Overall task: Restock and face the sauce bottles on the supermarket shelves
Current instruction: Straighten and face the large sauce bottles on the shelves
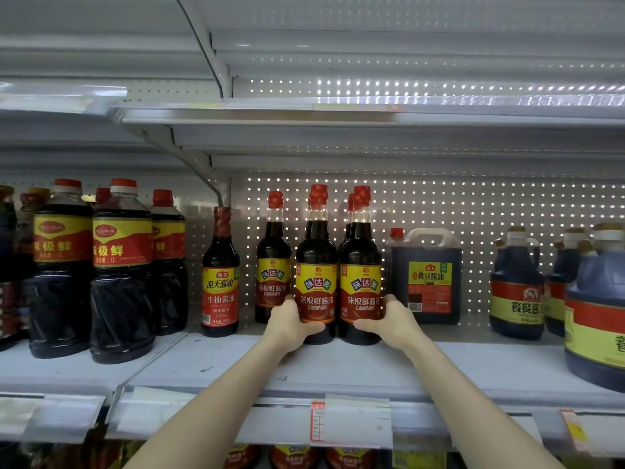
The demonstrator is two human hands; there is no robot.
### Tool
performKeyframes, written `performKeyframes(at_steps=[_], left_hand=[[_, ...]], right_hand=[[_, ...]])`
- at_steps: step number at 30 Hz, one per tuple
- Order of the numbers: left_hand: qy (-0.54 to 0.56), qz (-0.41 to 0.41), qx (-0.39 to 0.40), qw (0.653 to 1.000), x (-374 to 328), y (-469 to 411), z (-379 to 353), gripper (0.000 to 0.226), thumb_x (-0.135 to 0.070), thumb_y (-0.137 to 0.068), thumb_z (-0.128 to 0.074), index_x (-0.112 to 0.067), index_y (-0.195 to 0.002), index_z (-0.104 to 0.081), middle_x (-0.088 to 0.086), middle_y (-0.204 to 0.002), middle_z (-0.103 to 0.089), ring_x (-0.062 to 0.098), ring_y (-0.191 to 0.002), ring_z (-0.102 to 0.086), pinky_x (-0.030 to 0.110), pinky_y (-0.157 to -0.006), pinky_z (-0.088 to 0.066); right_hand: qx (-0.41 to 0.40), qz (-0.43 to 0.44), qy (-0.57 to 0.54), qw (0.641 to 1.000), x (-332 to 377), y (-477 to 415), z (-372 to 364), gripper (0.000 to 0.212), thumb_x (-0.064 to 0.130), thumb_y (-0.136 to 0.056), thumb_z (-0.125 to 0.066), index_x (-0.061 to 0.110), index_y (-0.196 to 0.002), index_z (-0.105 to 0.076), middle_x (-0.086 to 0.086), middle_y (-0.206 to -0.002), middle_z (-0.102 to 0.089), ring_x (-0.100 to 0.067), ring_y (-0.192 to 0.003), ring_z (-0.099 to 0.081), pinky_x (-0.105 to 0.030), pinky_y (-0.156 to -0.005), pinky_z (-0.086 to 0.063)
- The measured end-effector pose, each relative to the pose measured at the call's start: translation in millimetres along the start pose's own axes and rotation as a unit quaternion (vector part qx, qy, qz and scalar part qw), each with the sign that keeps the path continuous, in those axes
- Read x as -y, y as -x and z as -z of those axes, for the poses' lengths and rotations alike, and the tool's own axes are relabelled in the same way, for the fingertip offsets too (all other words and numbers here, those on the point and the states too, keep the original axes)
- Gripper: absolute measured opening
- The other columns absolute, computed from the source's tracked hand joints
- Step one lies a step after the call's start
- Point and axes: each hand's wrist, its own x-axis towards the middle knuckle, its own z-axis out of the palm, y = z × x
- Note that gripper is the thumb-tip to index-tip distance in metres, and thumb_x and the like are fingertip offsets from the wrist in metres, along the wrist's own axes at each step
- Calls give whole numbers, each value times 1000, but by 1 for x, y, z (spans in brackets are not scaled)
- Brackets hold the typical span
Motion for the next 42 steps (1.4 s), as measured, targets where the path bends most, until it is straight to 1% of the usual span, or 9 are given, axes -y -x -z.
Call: performKeyframes(at_steps=[8, 13, 17, 20, 23, 26, 30, 38, 42], left_hand=[[55, 1, -1, 998, -17, 22, 24, 58, -25, -84, -73, -9, -131, -44, 8, -130, -57, 24, -117, -56, 38, -100, -48], [103, -50, -6, 993, -39, 62, 40, 65, -33, -86, -69, -12, -139, -38, 4, -128, -55, 19, -114, -56, 39, -97, -50], [150, -96, -18, 984, -52, 110, 37, 62, -35, -86, -68, -15, -138, -41, 3, -123, -58, 15, -109, -58, 30, -91, -51], [179, -120, -35, 976, -51, 148, 23, 54, -34, -86, -68, -20, -133, -44, -3, -117, -60, 10, -106, -58, 21, -85, -48], [200, -120, -41, 972, -44, 180, 8, 44, -36, -85, -68, -27, -123, -47, -8, -112, -62, 5, -105, -59, 24, -88, -50], [204, -116, -35, 972, -32, 205, -7, 41, -34, -86, -68, -26, -122, -50, -8, -109, -64, 2, -102, -60, 12, -81, -47], [221, -83, -23, 971, -7, 238, -34, 31, -28, -86, -69, -27, -114, -56, -6, -104, -67, 0, -97, -62, 12, -80, -47], [249, 81, 41, 964, 107, 316, -112, 36, -33, -81, -74, -24, -111, -56, -4, -99, -67, 11, -93, -64, 23, -75, -50], [247, 158, 53, 955, 174, 347, -146, 52, -53, -65, -77, -26, -106, -59, -2, -98, -70, 8, -89, -66, 28, -80, -50]], right_hand=[[-5, 36, -76, 996, 21, 24, 24, 64, 20, -82, -75, 7, -135, -41, -10, -131, -56, -26, -116, -56, -44, -98, -48], [-14, 86, -103, 991, 32, 57, 36, 56, 25, -88, -68, 9, -135, -42, -8, -131, -55, -16, -104, -54, -32, -87, -49], [-24, 117, -119, 986, 30, 91, 41, 50, 32, -92, -62, 12, -135, -46, -5, -127, -60, -16, -106, -59, -30, -88, -50], [-38, 133, -137, 981, 16, 123, 36, 40, 36, -92, -61, 18, -127, -52, -2, -120, -64, -16, -108, -61, -37, -94, -51], [-40, 143, -161, 976, 1, 152, 35, 31, 36, -92, -60, 21, -119, -57, 3, -112, -66, -12, -104, -63, -36, -92, -53], [-34, 145, -181, 972, -19, 178, 35, 28, 34, -93, -60, 20, -118, -59, 4, -108, -67, -9, -99, -65, -32, -88, -54], [-15, 124, -203, 971, -61, 214, 22, 17, 29, -94, -59, 25, -111, -61, 6, -101, -70, -3, -89, -67, -19, -76, -53], [75, 9, -205, 976, -180, 274, -52, 8, 31, -92, -61, 29, -100, -62, 2, -98, -70, -11, -92, -67, -28, -83, -53], [102, -66, -214, 969, -243, 298, -101, 5, 22, -91, -63, 26, -93, -63, -3, -96, -70, -18, -93, -66, -31, -85, -52]])
